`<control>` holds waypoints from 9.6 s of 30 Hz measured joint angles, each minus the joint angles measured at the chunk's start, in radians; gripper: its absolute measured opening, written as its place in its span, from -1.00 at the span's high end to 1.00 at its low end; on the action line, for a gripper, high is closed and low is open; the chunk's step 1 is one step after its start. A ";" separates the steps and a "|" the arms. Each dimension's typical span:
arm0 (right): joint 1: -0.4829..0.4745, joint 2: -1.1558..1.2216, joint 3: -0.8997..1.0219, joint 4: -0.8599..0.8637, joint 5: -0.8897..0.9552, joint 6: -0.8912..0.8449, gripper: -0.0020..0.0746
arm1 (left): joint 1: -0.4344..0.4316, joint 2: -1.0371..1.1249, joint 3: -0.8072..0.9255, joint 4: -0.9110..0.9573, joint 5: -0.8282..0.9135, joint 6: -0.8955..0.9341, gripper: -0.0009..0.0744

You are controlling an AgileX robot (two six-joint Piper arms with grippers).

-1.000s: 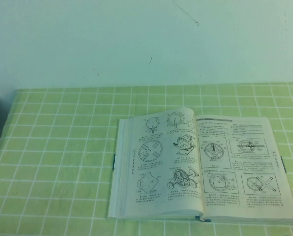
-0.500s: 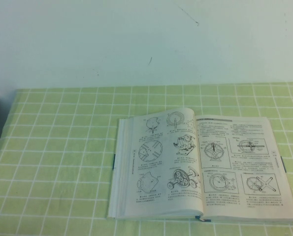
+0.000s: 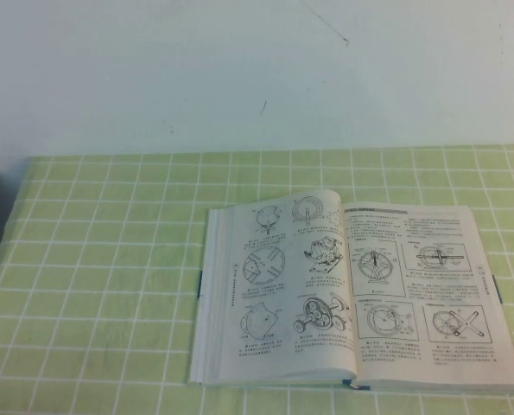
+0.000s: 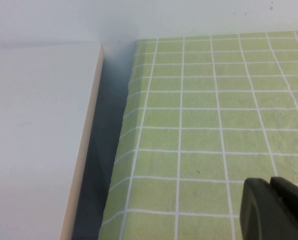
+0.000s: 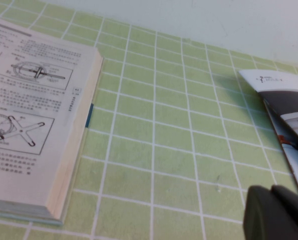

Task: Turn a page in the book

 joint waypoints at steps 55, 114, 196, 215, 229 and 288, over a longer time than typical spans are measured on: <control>0.000 0.000 0.000 0.000 0.000 0.000 0.96 | 0.000 0.000 0.000 0.000 0.000 0.000 0.99; 0.000 0.000 0.007 0.800 -0.214 0.273 0.96 | 0.000 0.000 0.006 -1.074 -0.229 0.065 0.99; 0.000 1.917 -1.079 0.970 0.361 -0.669 -0.07 | -0.498 2.095 -1.359 -0.919 0.214 0.861 0.99; 0.000 1.930 -1.080 0.898 0.400 -0.601 -0.07 | -0.498 2.095 -1.359 -0.919 0.217 0.876 0.99; 0.000 1.953 -1.089 0.962 0.419 -0.623 -0.07 | -0.498 2.095 -1.359 -0.919 0.221 0.887 0.99; -0.049 1.962 -1.059 1.053 0.426 -0.657 -0.25 | -0.496 2.095 -1.361 -0.922 0.235 0.891 0.99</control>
